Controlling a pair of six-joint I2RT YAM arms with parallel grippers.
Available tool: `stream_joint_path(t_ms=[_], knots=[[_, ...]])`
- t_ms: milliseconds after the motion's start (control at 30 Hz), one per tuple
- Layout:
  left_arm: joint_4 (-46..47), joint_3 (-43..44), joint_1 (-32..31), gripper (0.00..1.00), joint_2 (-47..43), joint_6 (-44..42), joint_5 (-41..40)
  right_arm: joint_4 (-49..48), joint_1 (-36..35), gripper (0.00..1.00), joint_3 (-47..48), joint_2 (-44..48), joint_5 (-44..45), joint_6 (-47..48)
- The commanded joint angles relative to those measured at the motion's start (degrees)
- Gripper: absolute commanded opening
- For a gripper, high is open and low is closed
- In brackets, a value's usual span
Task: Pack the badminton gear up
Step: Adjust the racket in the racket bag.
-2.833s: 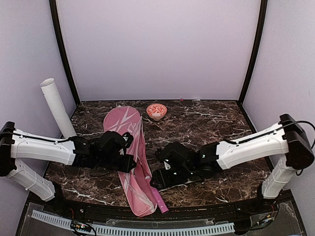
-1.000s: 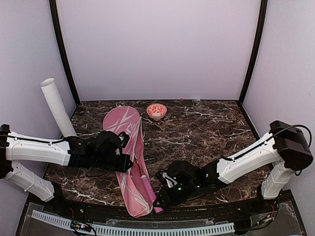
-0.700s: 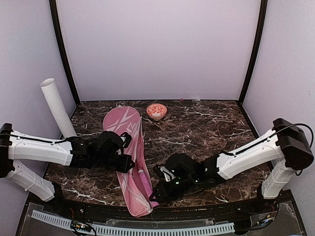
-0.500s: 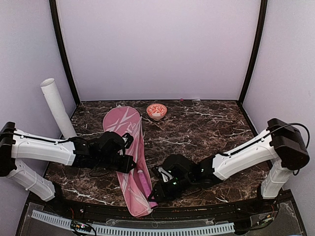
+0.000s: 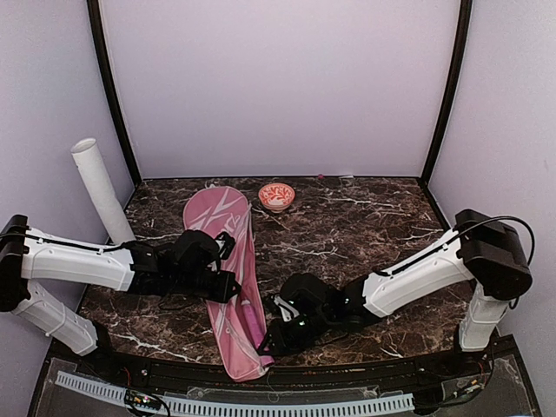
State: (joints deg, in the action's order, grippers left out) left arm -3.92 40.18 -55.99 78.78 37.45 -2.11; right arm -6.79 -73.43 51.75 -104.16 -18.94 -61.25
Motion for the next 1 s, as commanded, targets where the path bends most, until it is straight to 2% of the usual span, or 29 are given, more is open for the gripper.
stream_joint_path(t_ms=[0, 633, 967], knots=[[3.96, 0.44, -0.97, 0.00, -1.88, -1.39, 6.60, -6.09, 2.97, 0.06, 2.11, -0.30, 5.09, 2.06], [0.41, -0.02, 1.37, 0.00, -13.15, -4.07, 5.32, -4.05, 4.16, 0.06, -0.37, -5.12, 5.67, 0.27], [1.89, -1.51, 1.68, 0.00, -12.34, -4.24, 7.54, -2.48, 4.10, 0.05, 1.91, -4.77, 6.44, 0.38]])
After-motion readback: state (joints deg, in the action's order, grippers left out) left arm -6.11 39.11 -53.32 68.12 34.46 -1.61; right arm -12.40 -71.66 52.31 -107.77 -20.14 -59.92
